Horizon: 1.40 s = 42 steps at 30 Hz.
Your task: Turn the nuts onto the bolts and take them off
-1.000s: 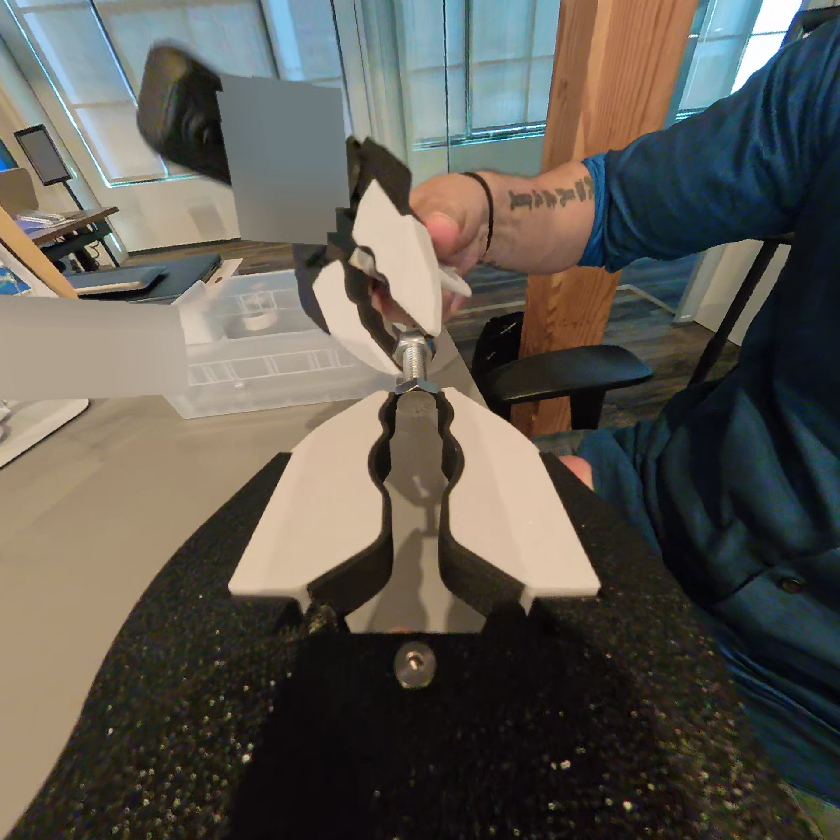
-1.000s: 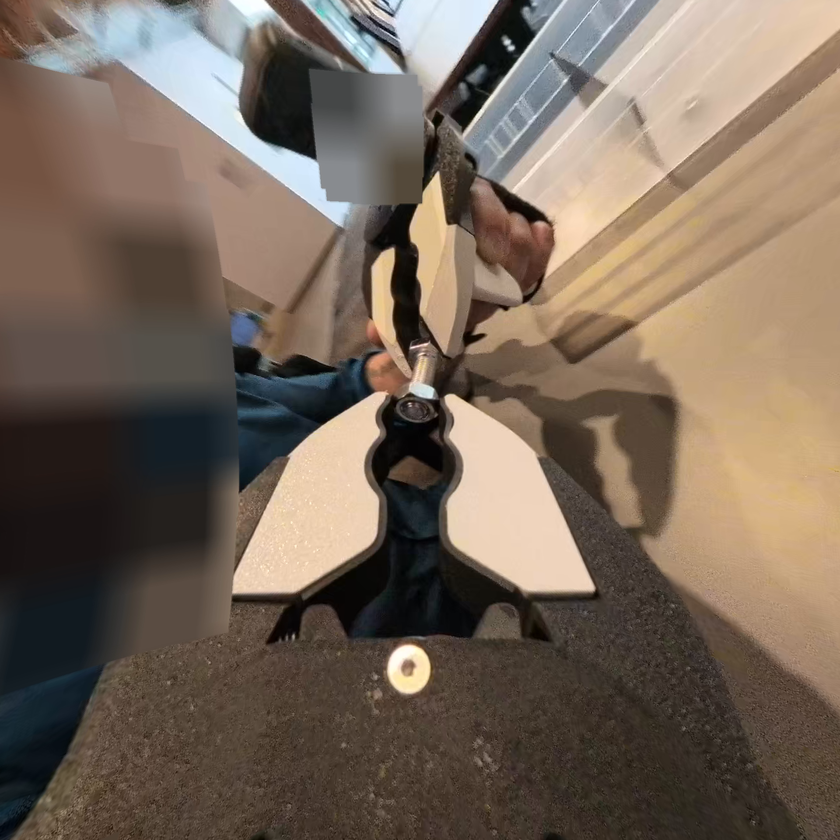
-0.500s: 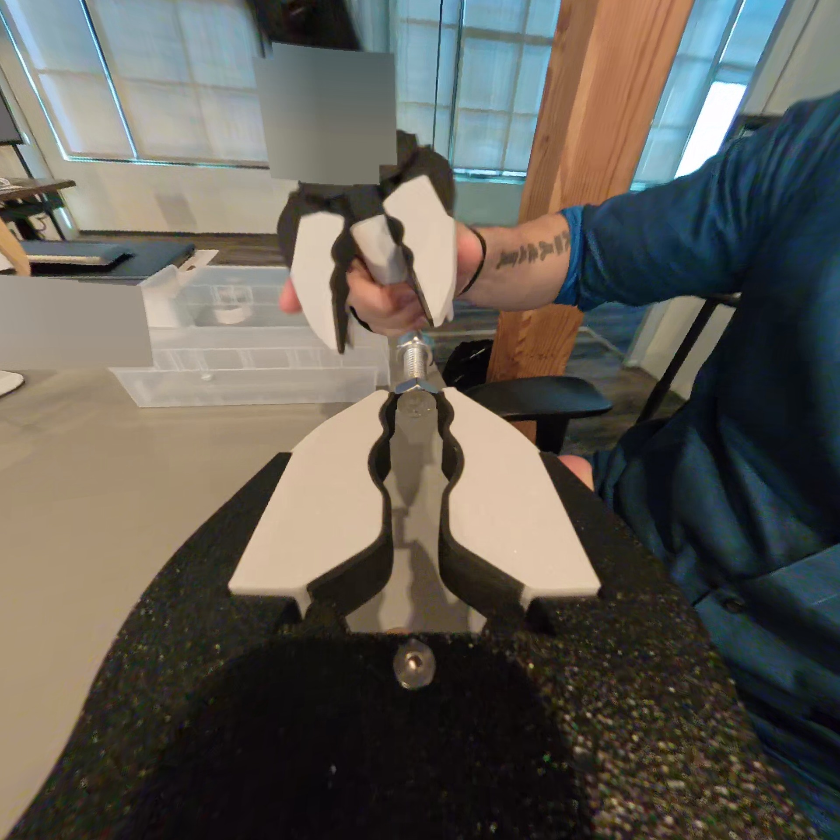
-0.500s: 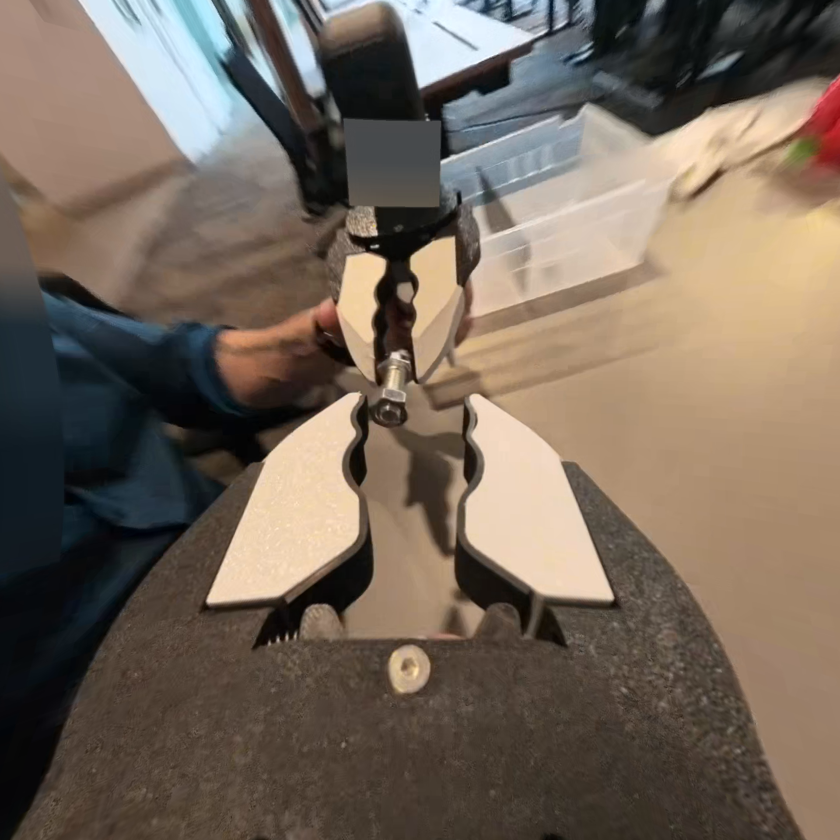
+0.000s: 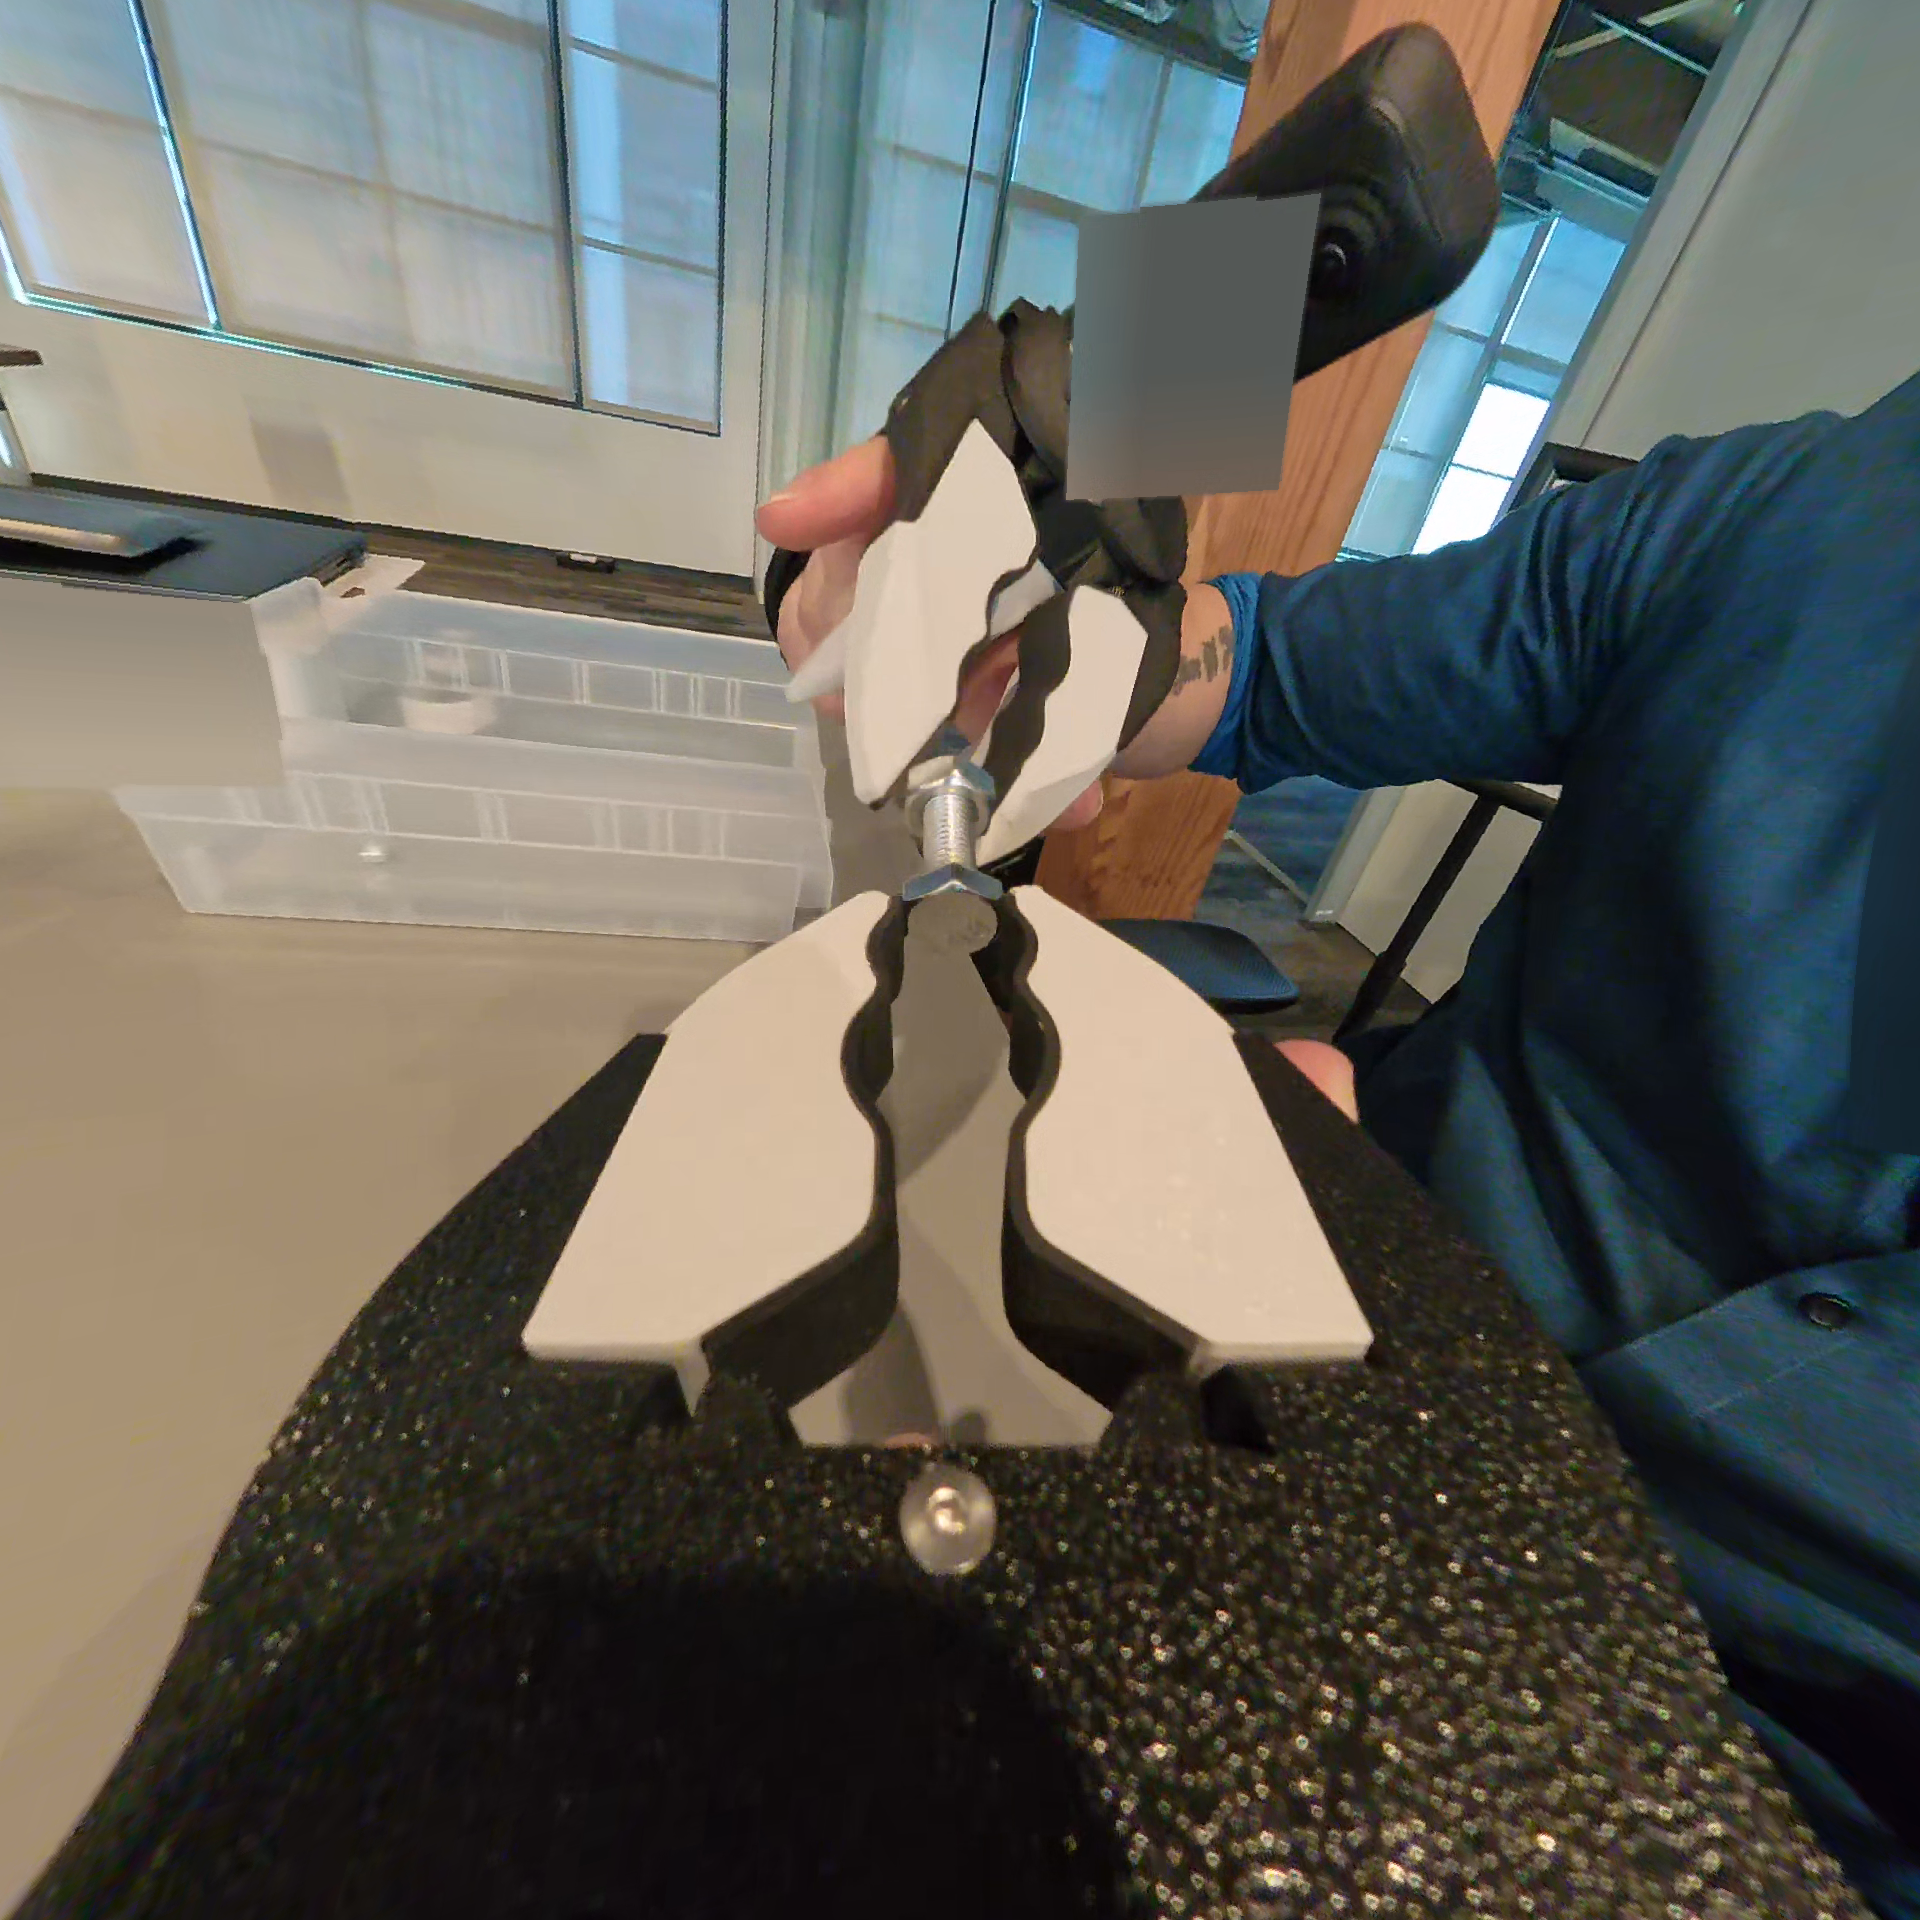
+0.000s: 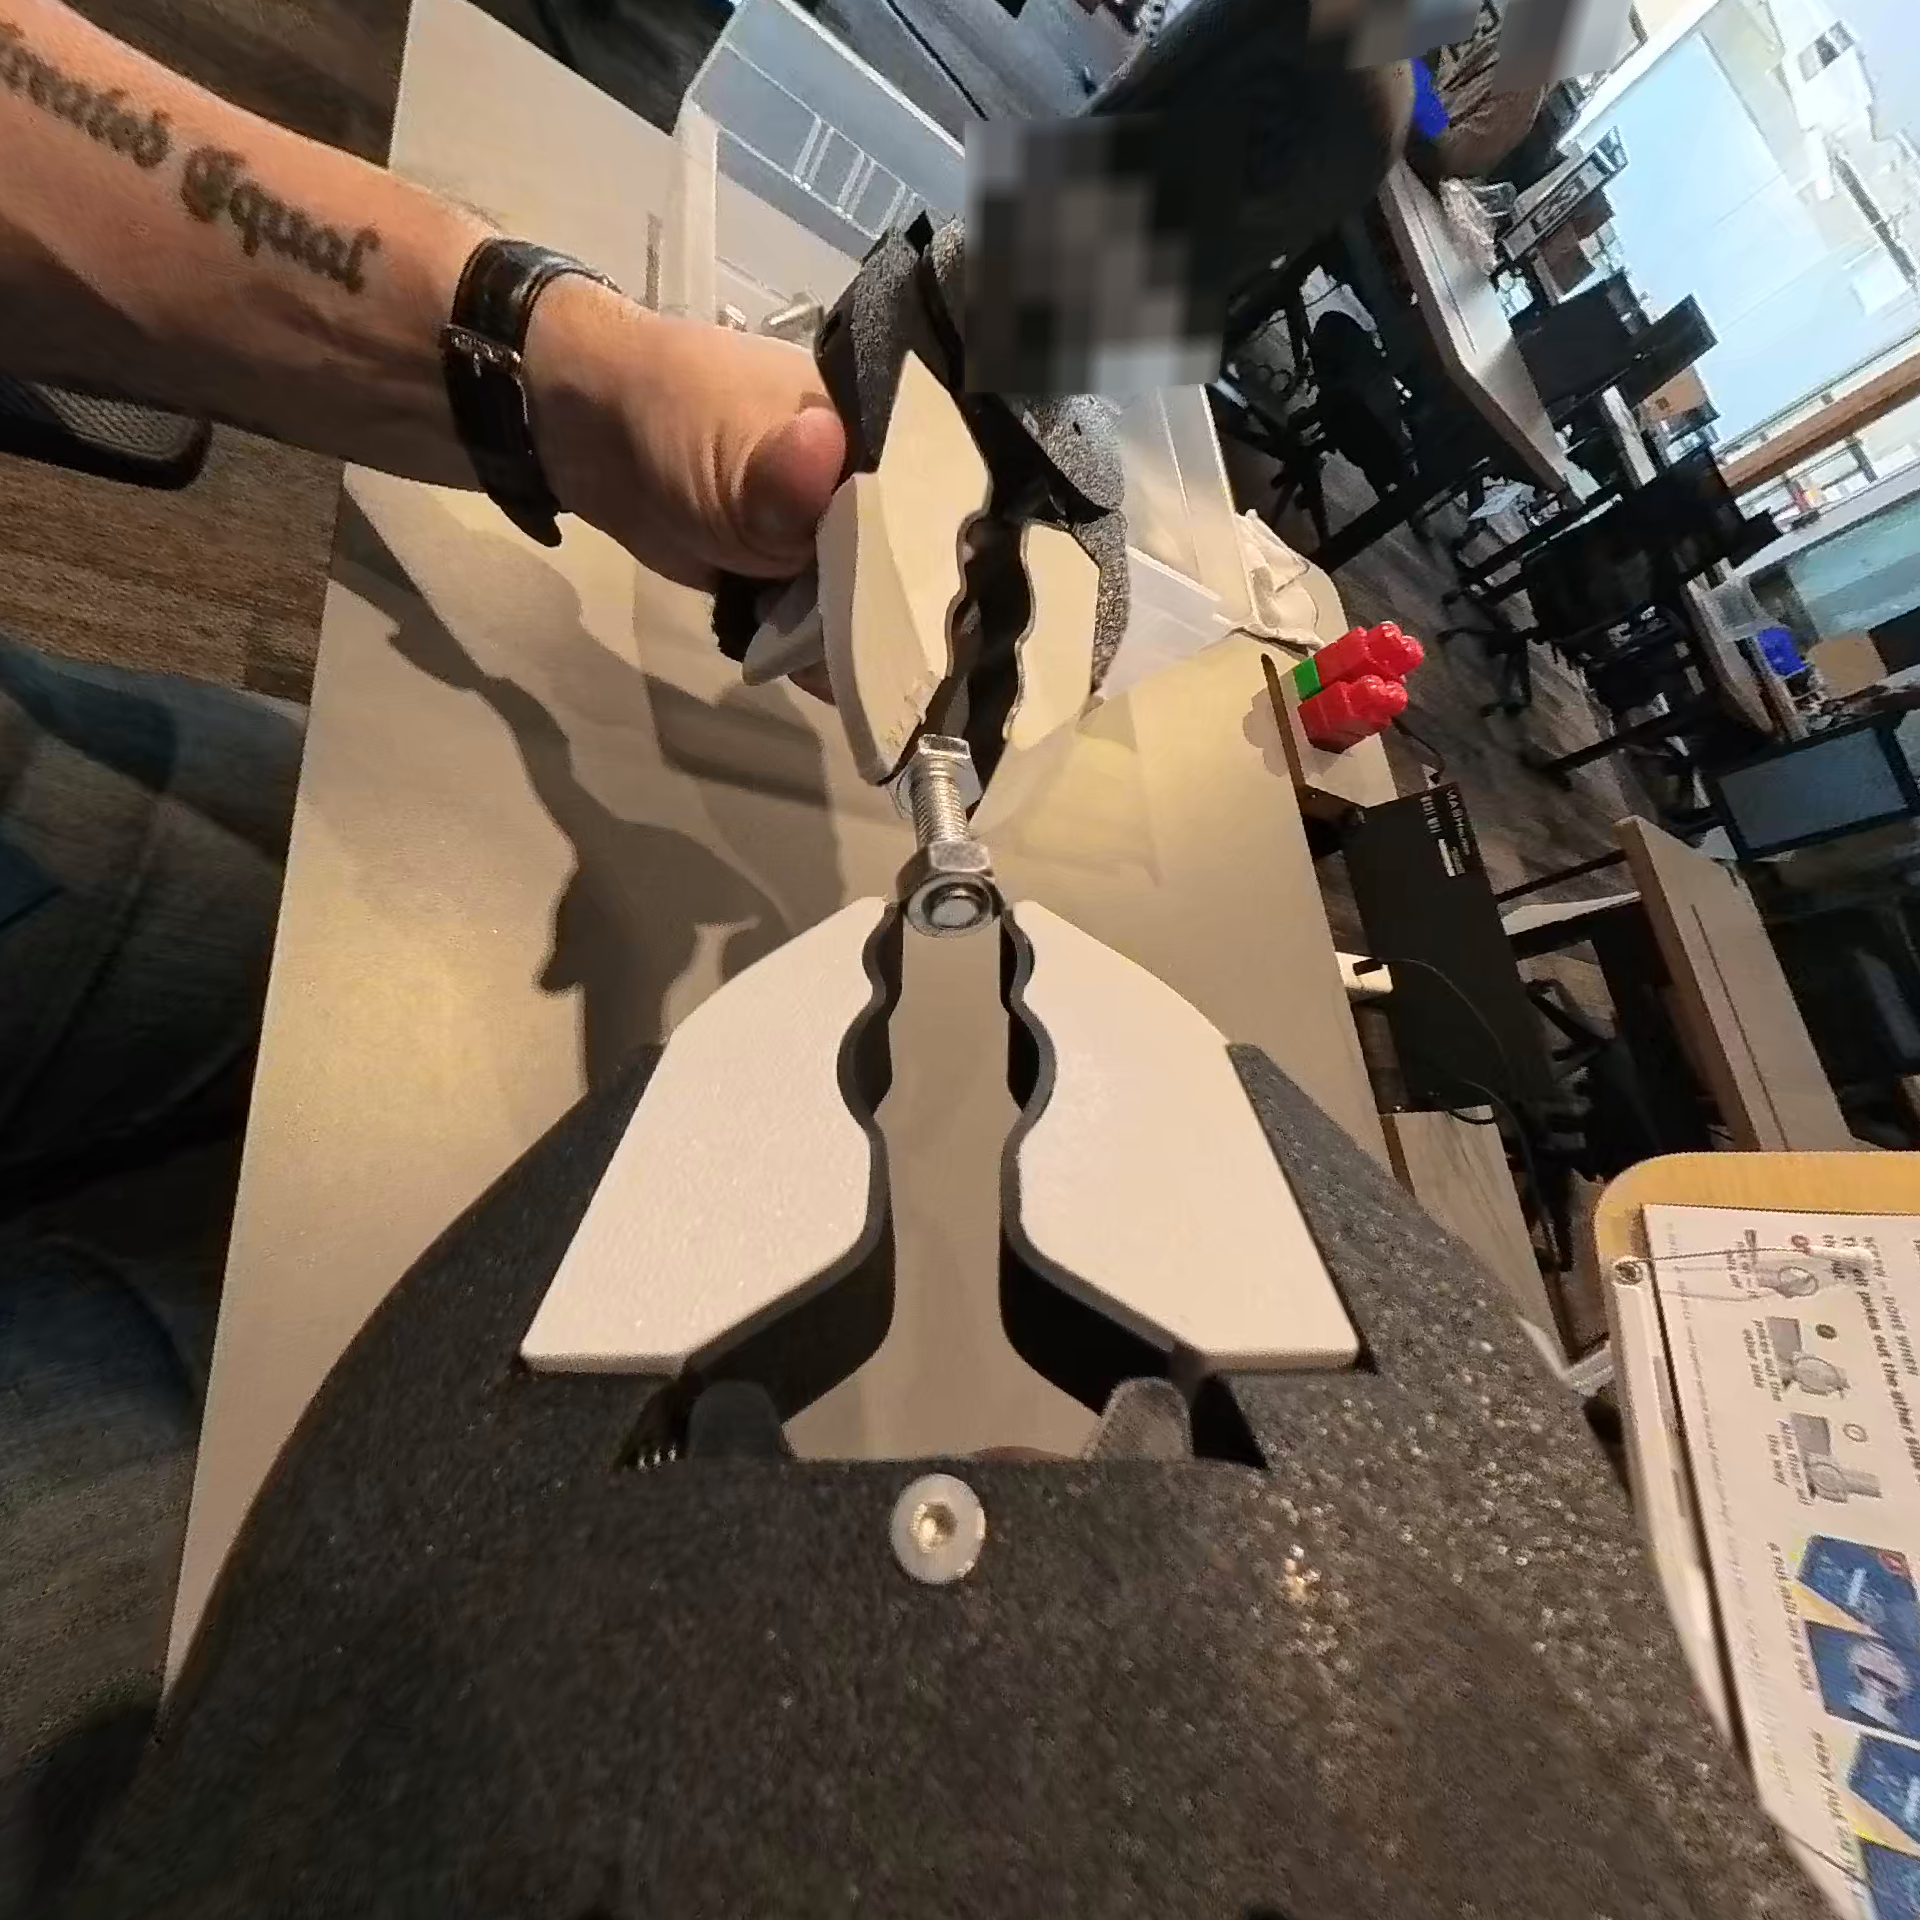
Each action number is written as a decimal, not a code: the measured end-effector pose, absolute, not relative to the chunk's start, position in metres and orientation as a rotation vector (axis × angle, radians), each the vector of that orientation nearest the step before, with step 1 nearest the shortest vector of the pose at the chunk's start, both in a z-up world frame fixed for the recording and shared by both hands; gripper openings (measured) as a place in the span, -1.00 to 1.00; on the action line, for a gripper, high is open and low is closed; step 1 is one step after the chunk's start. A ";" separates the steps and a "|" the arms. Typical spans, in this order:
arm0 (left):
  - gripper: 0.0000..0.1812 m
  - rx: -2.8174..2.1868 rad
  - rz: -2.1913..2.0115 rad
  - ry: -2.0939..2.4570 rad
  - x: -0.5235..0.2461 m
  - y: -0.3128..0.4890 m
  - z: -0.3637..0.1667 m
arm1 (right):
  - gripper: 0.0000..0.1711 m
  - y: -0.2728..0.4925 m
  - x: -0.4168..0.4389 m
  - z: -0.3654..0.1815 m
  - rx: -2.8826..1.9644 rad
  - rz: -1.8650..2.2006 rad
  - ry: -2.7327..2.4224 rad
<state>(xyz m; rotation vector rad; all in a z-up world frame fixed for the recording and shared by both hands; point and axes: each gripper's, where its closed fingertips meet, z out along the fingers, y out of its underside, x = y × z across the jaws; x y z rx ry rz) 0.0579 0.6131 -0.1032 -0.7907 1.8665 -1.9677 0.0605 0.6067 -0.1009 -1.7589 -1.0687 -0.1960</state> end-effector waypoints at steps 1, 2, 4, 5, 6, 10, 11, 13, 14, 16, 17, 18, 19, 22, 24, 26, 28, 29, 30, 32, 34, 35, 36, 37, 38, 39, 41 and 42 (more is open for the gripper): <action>-0.82 -0.792 -1.964 1.867 0.058 0.613 -0.103 | -0.81 0.607 0.061 -0.101 -1.766 -0.180 -1.063; -0.82 -0.794 -1.960 1.871 0.059 0.613 -0.104 | -0.81 0.606 0.061 -0.101 -1.776 -0.165 -1.059; -0.82 -0.798 -1.944 1.883 0.058 0.613 -0.106 | -0.81 0.606 0.061 -0.102 -1.794 -0.149 -1.056; -0.82 -0.799 -1.932 1.889 0.058 0.613 -0.106 | -0.81 0.605 0.061 -0.104 -1.811 -0.134 -1.051; -0.82 -0.799 -1.918 1.896 0.058 0.613 -0.107 | -0.81 0.605 0.061 -0.105 -1.833 -0.103 -1.037; -0.82 -0.774 -1.843 1.902 0.057 0.612 -0.106 | -0.82 0.601 0.060 -0.103 -1.959 0.202 -0.874; -0.82 -0.772 -1.810 1.904 0.058 0.613 -0.106 | -0.82 0.600 0.060 -0.104 -2.004 0.303 -0.814; -0.82 -0.765 -1.738 1.917 0.059 0.614 -0.108 | -0.82 0.599 0.061 -0.105 -2.074 0.492 -0.693; -0.82 -0.761 -1.704 1.925 0.059 0.614 -0.110 | -0.82 0.598 0.061 -0.107 -2.104 0.583 -0.633; -0.81 -0.746 -1.651 1.940 0.059 0.614 -0.112 | -0.82 0.595 0.060 -0.109 -2.160 0.793 -0.501; -0.81 -0.738 -1.630 1.943 0.059 0.613 -0.112 | -0.82 0.594 0.060 -0.109 -2.167 0.904 -0.424; -0.81 -0.728 -1.615 1.945 0.059 0.613 -0.112 | -0.82 0.592 0.059 -0.108 -2.171 1.013 -0.364; -0.82 -0.716 -1.599 1.947 0.060 0.612 -0.112 | -0.82 0.591 0.058 -0.108 -2.168 1.114 -0.310; -0.81 -0.685 -1.546 1.942 0.060 0.611 -0.111 | -0.83 0.587 0.057 -0.104 -2.106 1.388 -0.175; -0.81 -0.668 -1.506 1.942 0.058 0.612 -0.107 | -0.84 0.586 0.057 -0.104 -2.064 1.501 -0.124; -0.81 -0.665 -1.486 1.945 0.058 0.612 -0.107 | -0.84 0.586 0.056 -0.106 -2.041 1.556 -0.106; -0.81 -0.680 -1.498 1.941 0.060 0.613 -0.108 | -0.83 0.587 0.057 -0.108 -2.044 1.494 -0.160; -0.81 -0.692 -1.512 1.938 0.061 0.613 -0.108 | -0.71 0.589 0.058 -0.109 -2.055 1.426 -0.186; -0.81 -0.703 -1.527 1.933 0.062 0.614 -0.109 | -0.58 0.592 0.059 -0.109 -2.057 1.344 -0.223; -0.81 -0.722 -1.574 1.914 0.062 0.616 -0.108 | -0.49 0.597 0.065 -0.112 -2.081 1.098 -0.332; -0.81 -0.740 -1.623 1.895 0.062 0.618 -0.106 | -0.42 0.603 0.073 -0.113 -2.086 0.819 -0.440; -0.81 -0.747 -1.649 1.890 0.062 0.620 -0.106 | -0.43 0.604 0.075 -0.110 -2.065 0.701 -0.495; -0.81 -0.754 -1.677 1.882 0.062 0.623 -0.106 | -0.44 0.606 0.077 -0.106 -2.040 0.584 -0.549; -0.81 -0.757 -1.710 1.875 0.061 0.622 -0.104 | -0.45 0.606 0.078 -0.103 -2.016 0.474 -0.604; -0.81 -0.759 -1.750 1.871 0.061 0.623 -0.103 | -0.46 0.607 0.077 -0.101 -1.993 0.378 -0.661; -0.81 -0.761 -1.784 1.865 0.061 0.622 -0.102 | -0.47 0.606 0.075 -0.099 -1.971 0.293 -0.713; -0.82 -0.757 -1.830 1.850 0.059 0.619 -0.099 | -0.47 0.606 0.069 -0.098 -1.943 0.176 -0.799; -0.82 -0.755 -1.846 1.847 0.059 0.619 -0.099 | -0.47 0.606 0.066 -0.098 -1.932 0.126 -0.832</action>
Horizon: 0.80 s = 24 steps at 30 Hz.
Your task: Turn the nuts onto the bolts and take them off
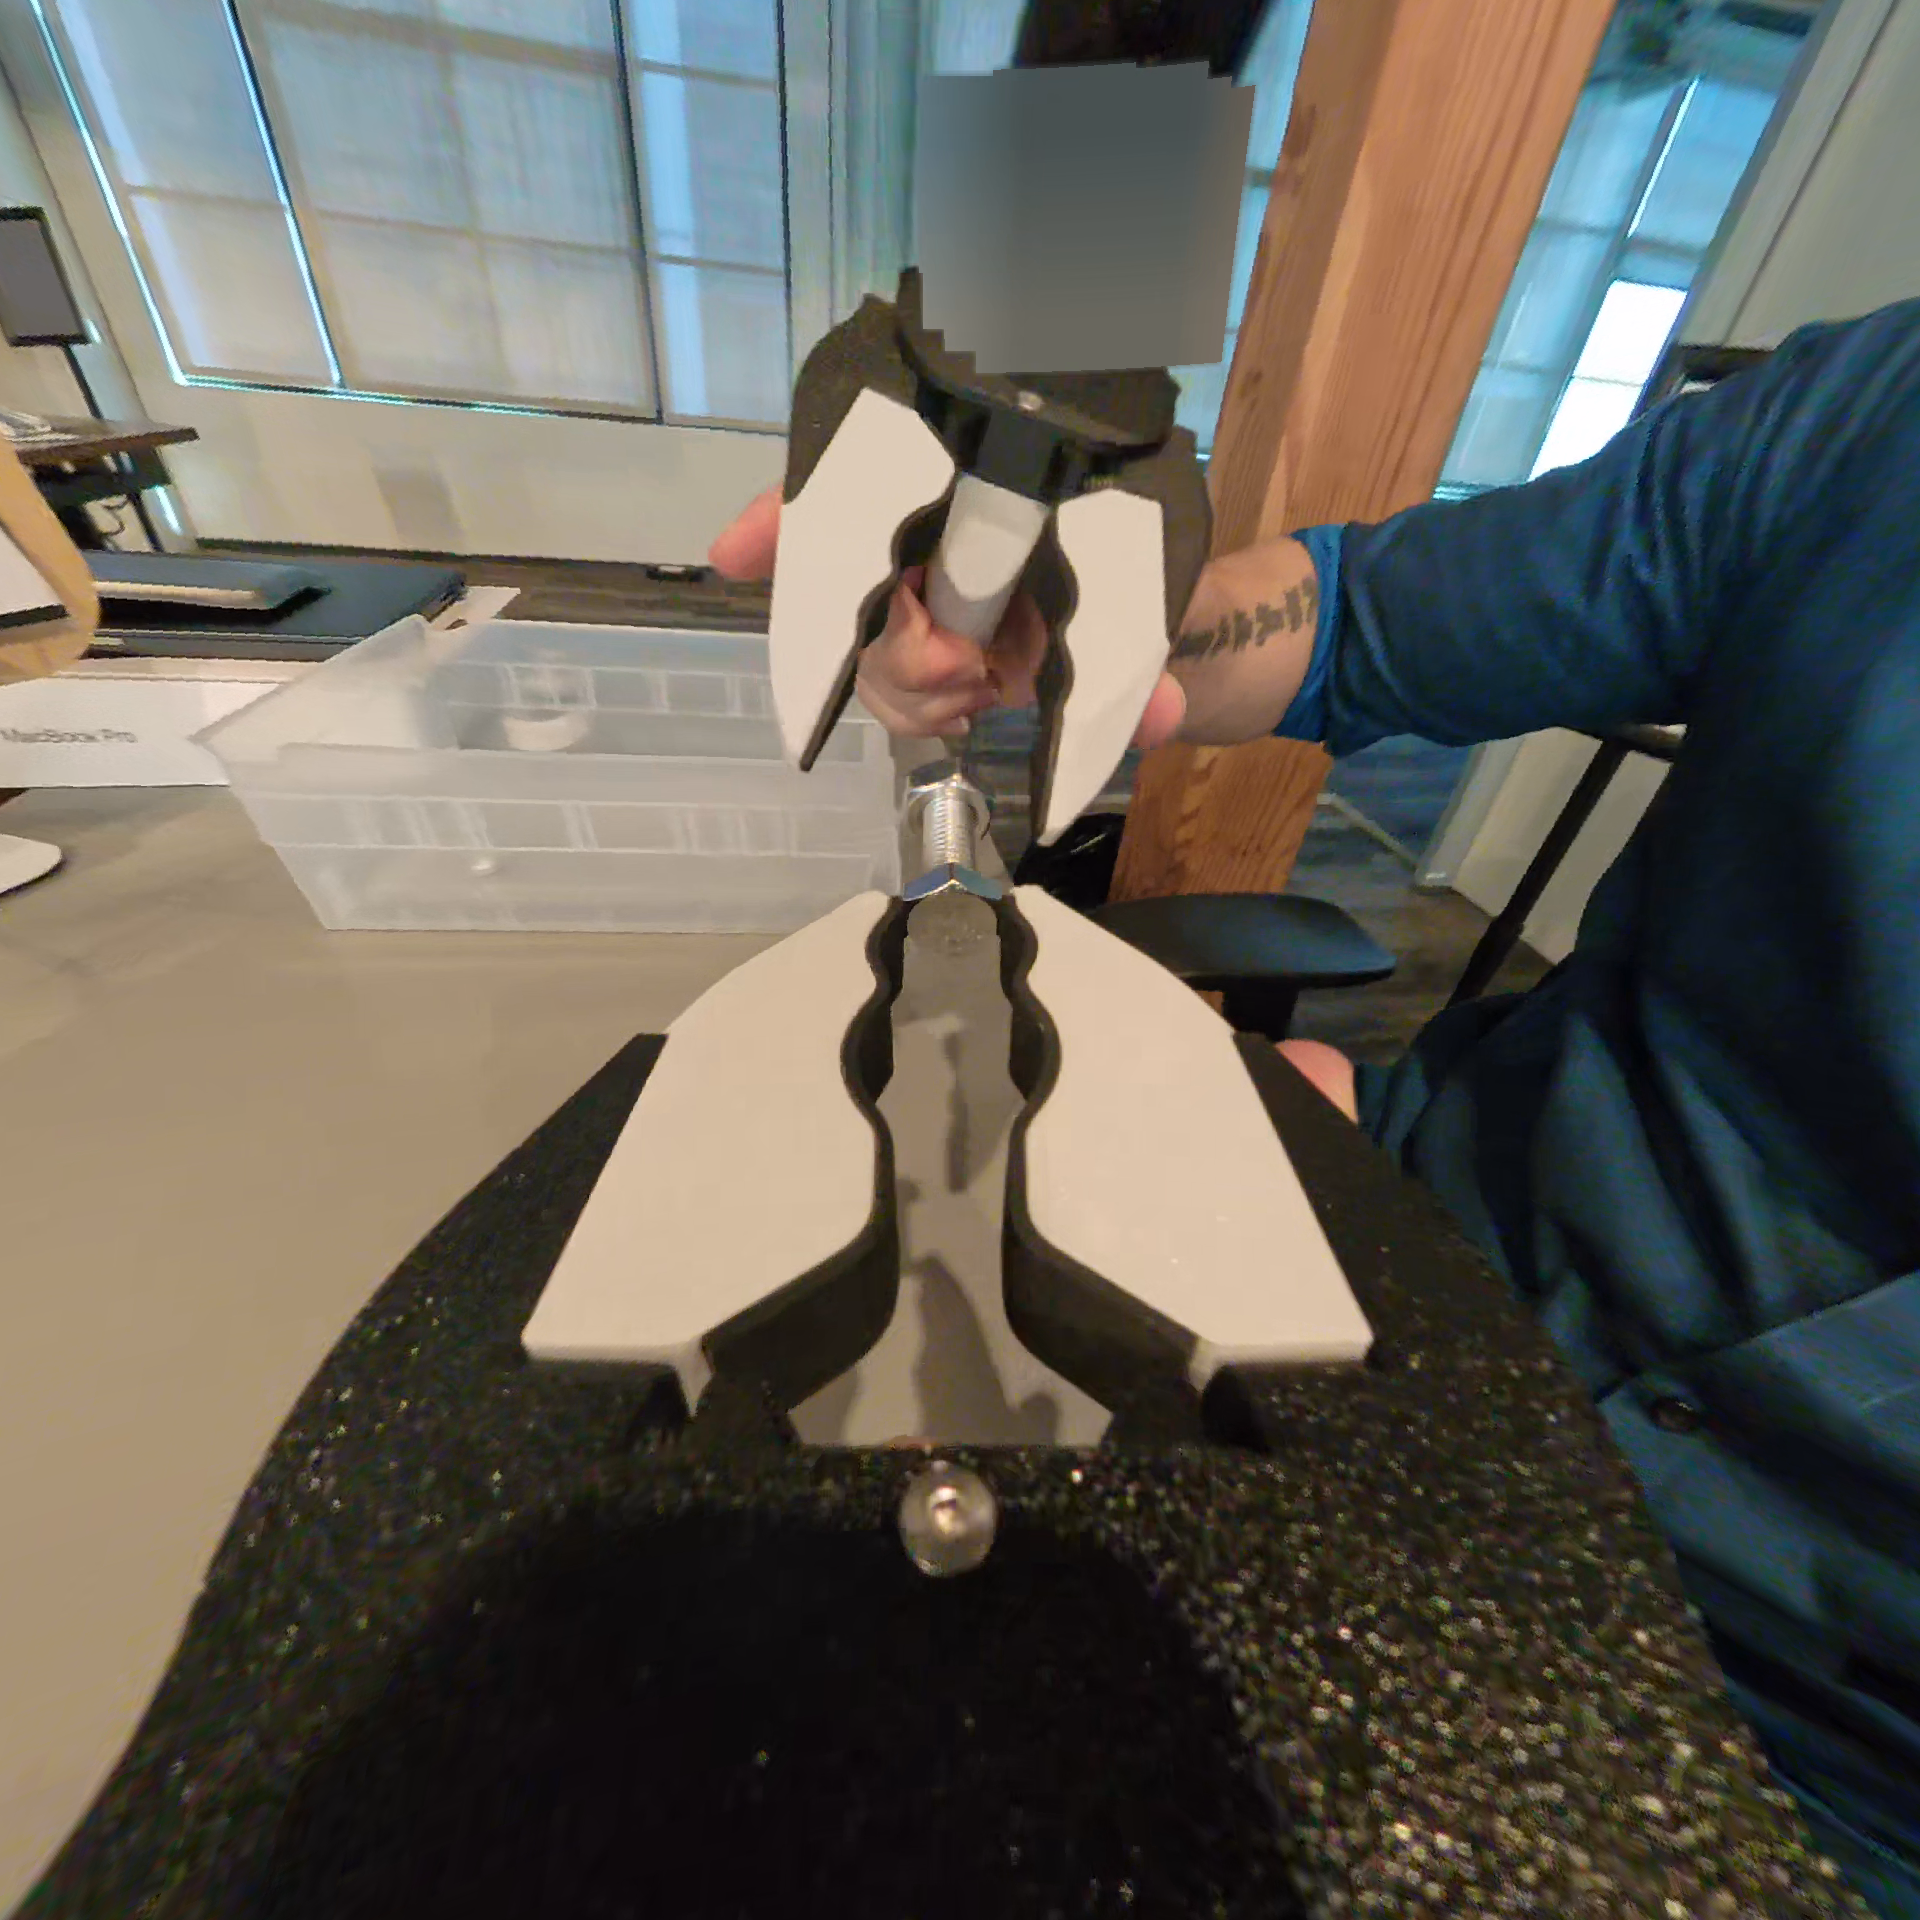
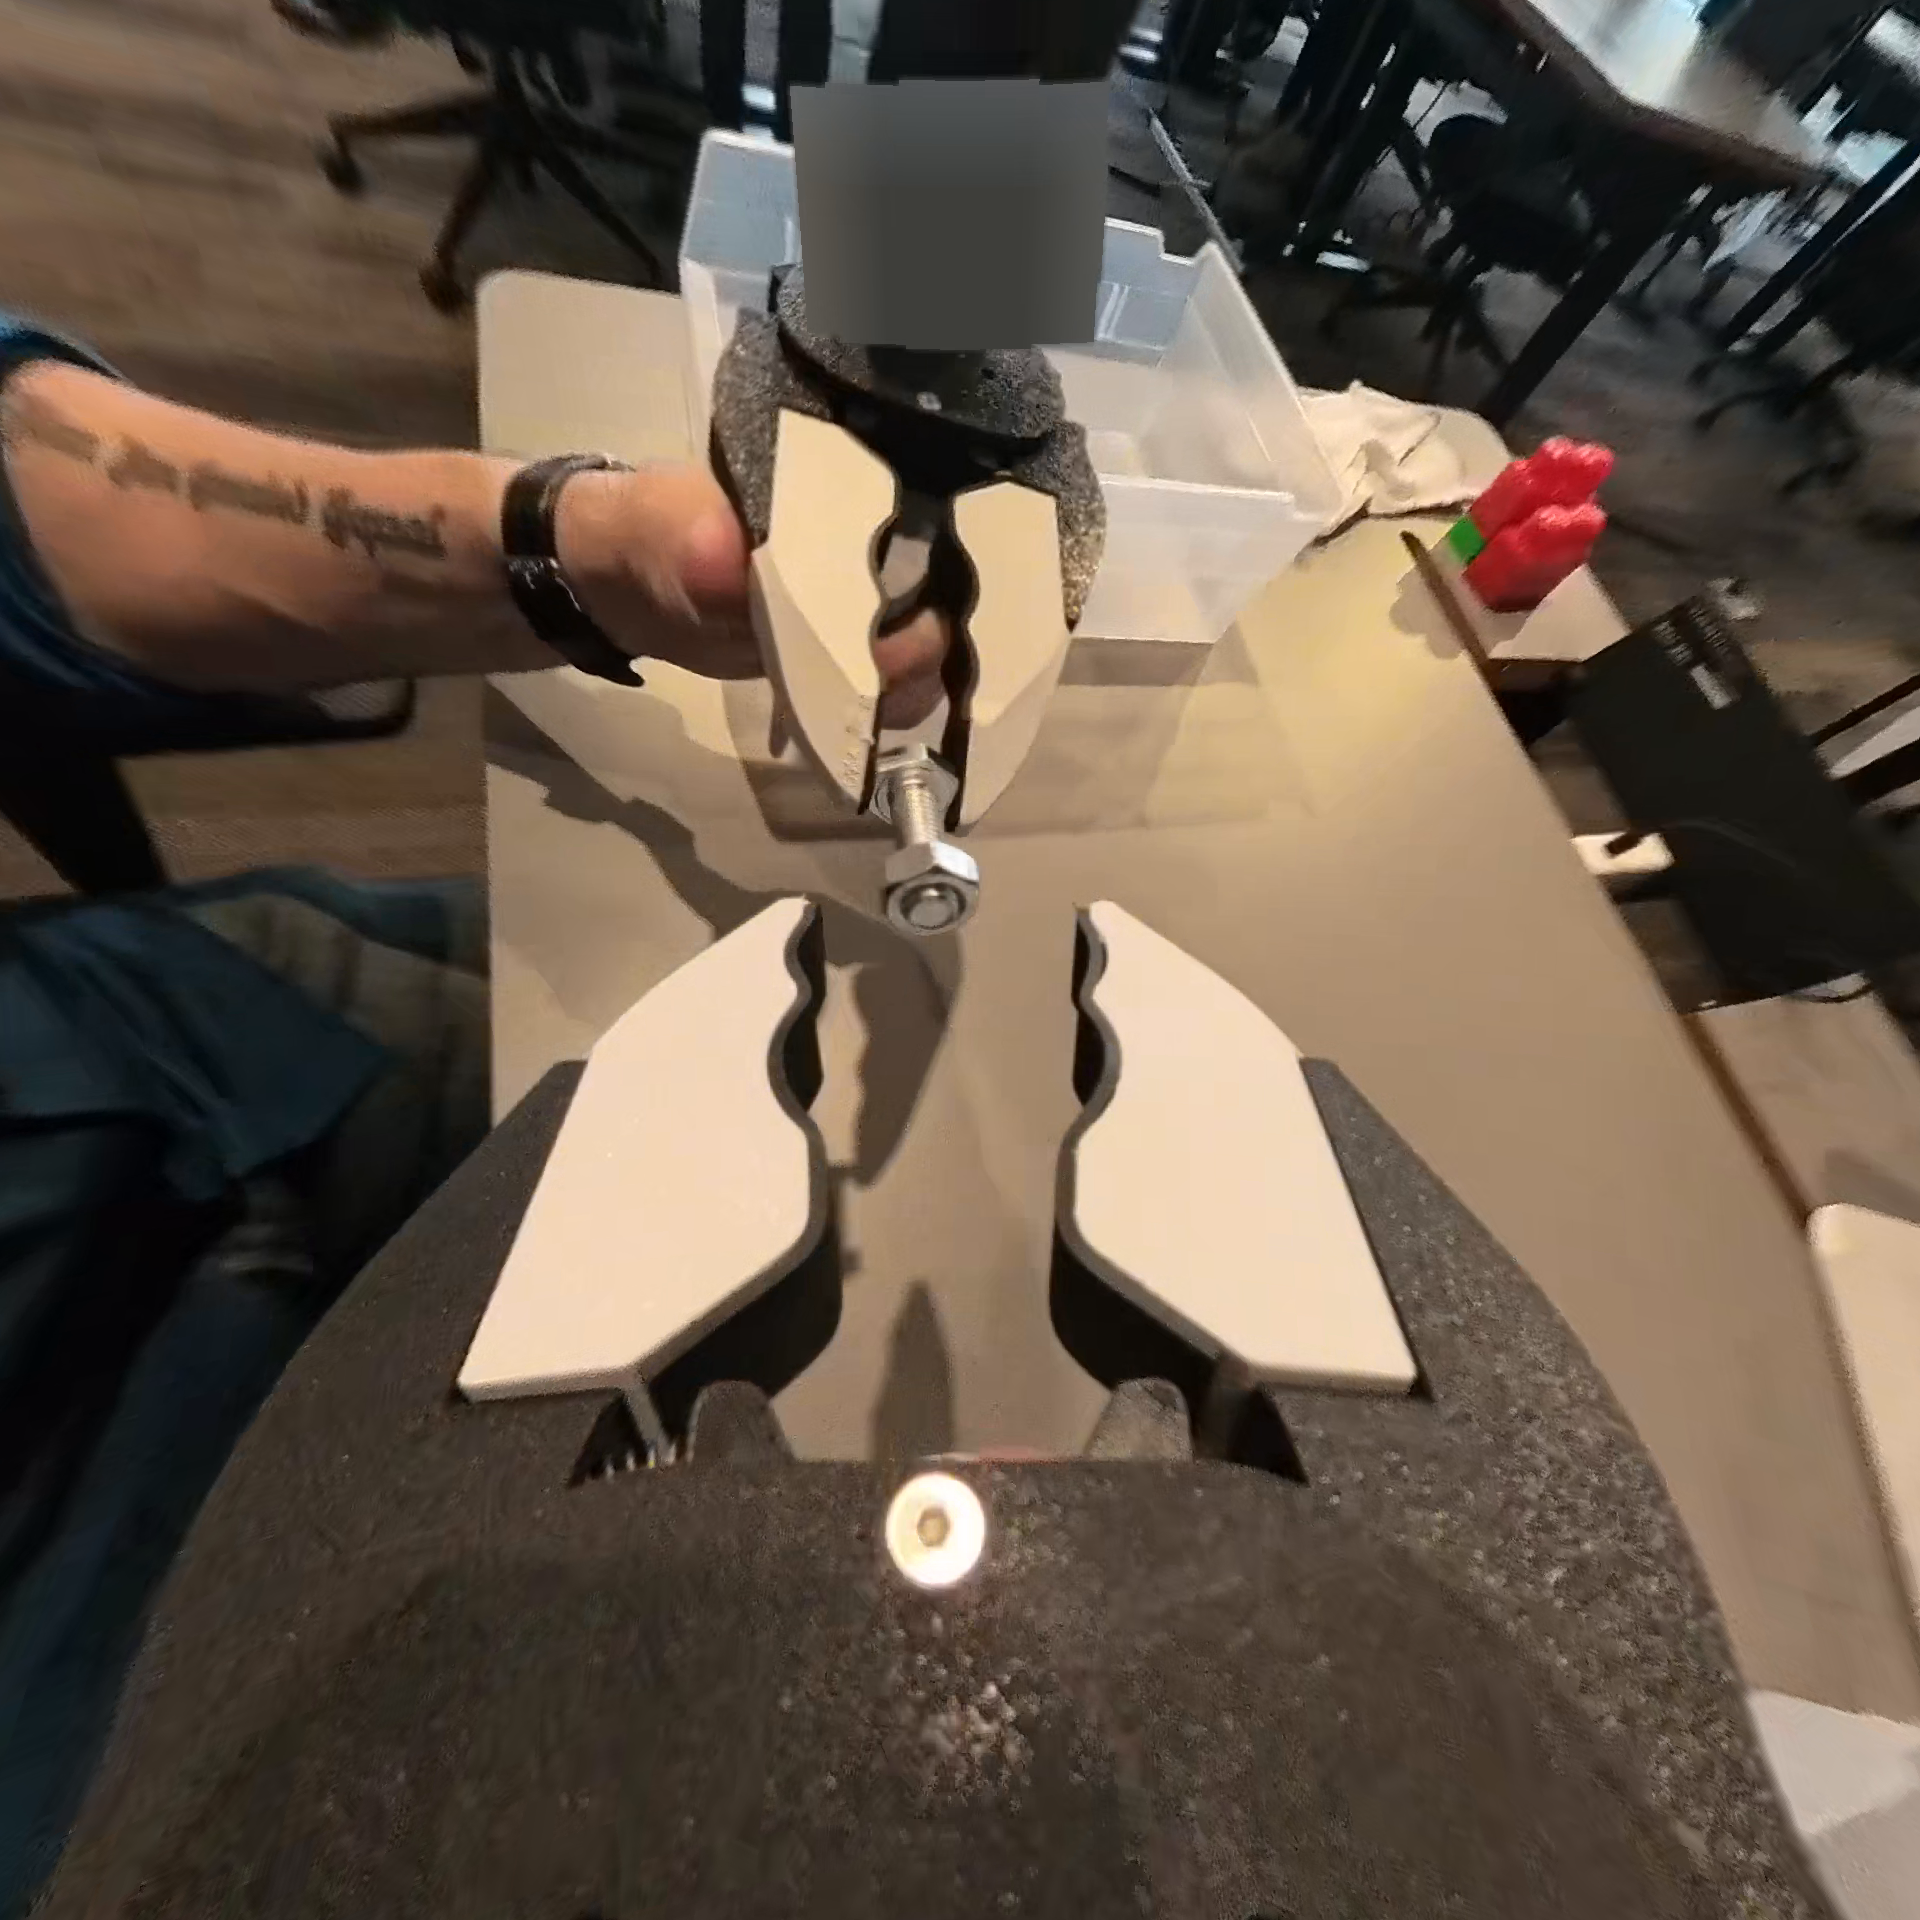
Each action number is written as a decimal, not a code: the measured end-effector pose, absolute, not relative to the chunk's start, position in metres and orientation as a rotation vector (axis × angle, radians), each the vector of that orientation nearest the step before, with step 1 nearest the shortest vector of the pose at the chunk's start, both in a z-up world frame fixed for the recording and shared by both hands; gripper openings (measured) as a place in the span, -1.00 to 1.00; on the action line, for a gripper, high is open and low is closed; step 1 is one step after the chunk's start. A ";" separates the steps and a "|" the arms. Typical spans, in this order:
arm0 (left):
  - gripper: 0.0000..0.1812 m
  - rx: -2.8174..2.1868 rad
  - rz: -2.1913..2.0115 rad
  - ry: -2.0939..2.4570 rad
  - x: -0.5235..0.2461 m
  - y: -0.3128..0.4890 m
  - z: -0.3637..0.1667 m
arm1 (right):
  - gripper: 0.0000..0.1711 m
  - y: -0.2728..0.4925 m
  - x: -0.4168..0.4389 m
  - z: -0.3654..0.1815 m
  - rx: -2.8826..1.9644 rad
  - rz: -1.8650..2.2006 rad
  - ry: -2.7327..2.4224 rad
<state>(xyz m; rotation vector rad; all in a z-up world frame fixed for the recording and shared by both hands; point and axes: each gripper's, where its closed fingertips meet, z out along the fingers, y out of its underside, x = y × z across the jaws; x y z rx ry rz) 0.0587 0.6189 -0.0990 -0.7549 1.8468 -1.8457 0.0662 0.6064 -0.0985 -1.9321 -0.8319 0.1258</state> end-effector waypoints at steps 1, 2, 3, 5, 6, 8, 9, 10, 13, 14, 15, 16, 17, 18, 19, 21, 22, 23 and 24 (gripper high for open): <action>-0.82 -0.754 -1.853 1.844 0.058 0.619 -0.099 | -0.49 0.607 0.065 -0.099 -1.922 0.080 -0.860; -0.82 -0.752 -1.856 1.844 0.058 0.618 -0.099 | -0.51 0.607 0.063 -0.099 -1.913 0.045 -0.886; -0.82 -0.751 -1.855 1.847 0.058 0.618 -0.099 | -0.55 0.607 0.061 -0.100 -1.907 0.026 -0.908; -0.81 -0.747 -1.855 1.853 0.057 0.617 -0.099 | -0.64 0.607 0.057 -0.100 -1.900 0.015 -0.930; -0.81 -0.746 -1.855 1.855 0.057 0.617 -0.099 | -0.71 0.606 0.055 -0.100 -1.897 0.023 -0.935; -0.82 -0.745 -1.837 1.867 0.057 0.616 -0.101 | -0.79 0.607 0.056 -0.097 -1.895 0.037 -0.922; -0.81 -0.744 -1.816 1.876 0.057 0.616 -0.102 | -0.80 0.607 0.056 -0.097 -1.905 0.056 -0.915; -0.81 -0.744 -1.790 1.883 0.058 0.616 -0.103 | -0.80 0.606 0.057 -0.098 -1.931 0.085 -0.900; -0.82 -0.723 -1.703 1.917 0.059 0.615 -0.107 | -0.80 0.602 0.057 -0.100 -2.023 0.267 -0.814; -0.81 -0.712 -1.673 1.925 0.060 0.615 -0.108 | -0.80 0.601 0.057 -0.101 -2.063 0.371 -0.752; -0.81 -0.700 -1.647 1.932 0.060 0.614 -0.109 | -0.80 0.600 0.057 -0.102 -2.105 0.500 -0.676; -0.81 -0.688 -1.626 1.938 0.059 0.613 -0.109 | -0.80 0.599 0.057 -0.101 -2.133 0.640 -0.593; -0.81 -0.678 -1.606 1.939 0.059 0.613 -0.109 | -0.80 0.598 0.058 -0.101 -2.152 0.776 -0.506; -0.82 -0.667 -1.582 1.946 0.059 0.612 -0.109 | -0.80 0.596 0.058 -0.103 -2.171 0.920 -0.421; -0.81 -0.653 -1.557 1.957 0.058 0.610 -0.110 | -0.80 0.595 0.058 -0.104 -2.175 1.055 -0.351; -0.81 -0.624 -1.523 1.966 0.058 0.608 -0.111 | -0.80 0.592 0.057 -0.103 -2.141 1.329 -0.215; -0.81 -0.606 -1.523 1.968 0.057 0.606 -0.110 | -0.81 0.590 0.055 -0.100 -2.096 1.472 -0.163; -0.81 -0.590 -1.527 1.965 0.056 0.604 -0.108 | -0.83 0.589 0.055 -0.098 -2.051 1.587 -0.121; -0.81 -0.584 -1.523 1.966 0.056 0.603 -0.108 | -0.83 0.589 0.055 -0.099 -2.022 1.655 -0.094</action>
